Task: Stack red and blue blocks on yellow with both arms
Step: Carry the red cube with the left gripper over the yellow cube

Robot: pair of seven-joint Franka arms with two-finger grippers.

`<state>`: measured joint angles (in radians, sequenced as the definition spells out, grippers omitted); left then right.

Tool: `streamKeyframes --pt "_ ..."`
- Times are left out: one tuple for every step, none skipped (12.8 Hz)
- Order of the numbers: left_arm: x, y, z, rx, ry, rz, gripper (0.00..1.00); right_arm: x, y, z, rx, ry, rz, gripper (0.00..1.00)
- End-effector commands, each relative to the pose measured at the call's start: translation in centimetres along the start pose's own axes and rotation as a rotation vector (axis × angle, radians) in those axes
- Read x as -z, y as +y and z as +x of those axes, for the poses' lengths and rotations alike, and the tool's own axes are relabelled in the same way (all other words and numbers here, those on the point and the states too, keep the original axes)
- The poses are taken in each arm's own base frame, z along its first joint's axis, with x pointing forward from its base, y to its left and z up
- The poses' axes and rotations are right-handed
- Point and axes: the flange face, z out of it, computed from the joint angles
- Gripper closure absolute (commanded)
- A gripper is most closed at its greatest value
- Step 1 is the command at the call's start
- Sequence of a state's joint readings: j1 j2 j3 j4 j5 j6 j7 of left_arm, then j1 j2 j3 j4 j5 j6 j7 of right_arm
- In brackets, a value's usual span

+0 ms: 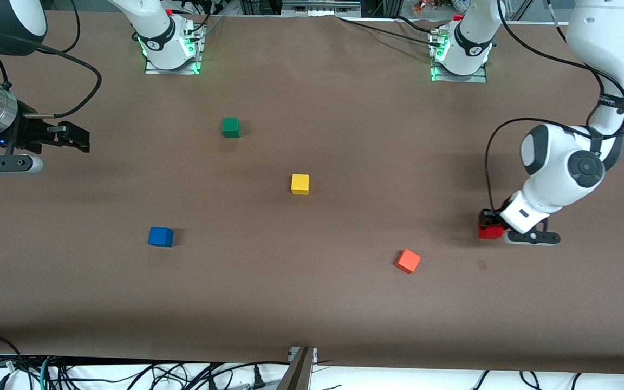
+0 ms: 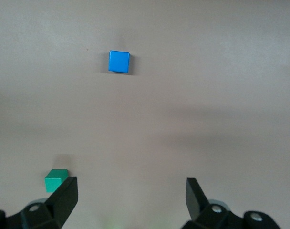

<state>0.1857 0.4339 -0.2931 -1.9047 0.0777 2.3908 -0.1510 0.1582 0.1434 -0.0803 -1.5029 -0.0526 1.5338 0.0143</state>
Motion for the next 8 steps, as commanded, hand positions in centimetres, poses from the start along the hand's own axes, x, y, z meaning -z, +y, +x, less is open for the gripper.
streamKeyframes --pt "4.0 11.0 0.0 0.093 -0.040 -0.031 1.00 0.4 0.2 0.1 0.015 -0.003 -0.006 0.00" --pt "4.5 16.1 -1.0 0.074 -0.039 -0.037 1.00 0.4 0.2 0.1 0.014 -0.003 -0.006 0.00" --pt "4.6 20.2 -2.0 0.047 -0.037 -0.047 1.00 0.4 0.2 0.1 0.014 -0.003 -0.006 0.00" --pt "4.2 23.9 -2.7 0.050 -0.041 -0.063 1.00 0.4 0.4 0.1 0.012 -0.003 -0.007 0.00" --pt "3.9 27.5 -3.8 0.070 -0.046 -0.075 1.00 0.4 0.3 0.1 0.014 -0.004 -0.007 0.00" --pt "3.2 31.2 -5.3 0.077 -0.052 -0.072 1.00 0.4 0.4 0.1 0.012 -0.004 -0.007 0.00" --pt "2.6 34.2 -6.4 0.079 -0.033 -0.052 1.00 0.4 0.3 0.1 0.014 -0.004 -0.007 0.00" --pt "1.6 36.7 -7.5 0.064 -0.020 -0.033 1.00 0.4 0.4 0.1 0.012 -0.004 -0.009 0.00"
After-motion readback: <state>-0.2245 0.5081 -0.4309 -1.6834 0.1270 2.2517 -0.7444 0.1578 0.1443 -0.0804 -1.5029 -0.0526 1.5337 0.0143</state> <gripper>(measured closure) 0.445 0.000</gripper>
